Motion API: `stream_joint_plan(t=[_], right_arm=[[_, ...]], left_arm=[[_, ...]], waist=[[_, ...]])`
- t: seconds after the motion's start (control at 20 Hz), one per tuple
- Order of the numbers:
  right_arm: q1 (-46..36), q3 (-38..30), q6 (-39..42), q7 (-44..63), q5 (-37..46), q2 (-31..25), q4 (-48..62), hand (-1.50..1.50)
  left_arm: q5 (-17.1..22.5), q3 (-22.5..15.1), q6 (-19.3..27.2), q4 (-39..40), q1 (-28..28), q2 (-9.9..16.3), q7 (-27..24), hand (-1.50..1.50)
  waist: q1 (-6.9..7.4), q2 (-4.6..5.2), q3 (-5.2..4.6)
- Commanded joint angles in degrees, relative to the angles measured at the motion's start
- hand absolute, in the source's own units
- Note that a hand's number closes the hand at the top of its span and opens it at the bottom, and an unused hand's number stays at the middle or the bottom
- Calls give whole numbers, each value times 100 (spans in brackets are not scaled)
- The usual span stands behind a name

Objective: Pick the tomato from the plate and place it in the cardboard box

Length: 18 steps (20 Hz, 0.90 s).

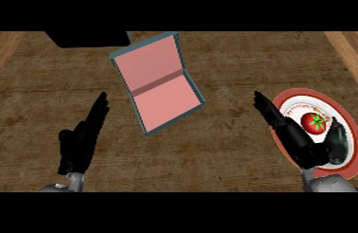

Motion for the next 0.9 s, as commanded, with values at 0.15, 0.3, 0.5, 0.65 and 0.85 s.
stream_joint_plan(t=[0.15, 0.3, 0.5, 0.65, 0.85], right_arm=[[-860, -1637, 186, -563, -1045, -281, 105, -150], [-635, -1716, -416, -169, 896, -2018, 507, -150], [-842, -2789, -1277, -925, -381, -536, 1572, -150], [-897, -3246, -387, -1870, -766, -820, 2361, -150], [-1167, -2860, 70, -1847, 73, -1728, 2912, -150]], left_arm=[[-380, 450, 60, 244, 30, 514, -400, 0], [-437, 437, 122, 131, 93, 575, -283, 0], [-440, 525, 44, 334, 64, 593, -470, 0], [-507, 546, 45, 623, 93, 445, -764, 0], [-327, 817, -267, 551, -191, 690, -552, 0]], waist=[[273, 21, 48], [127, 64, -98], [281, 45, 52], [264, 27, 48], [299, 38, 45]])
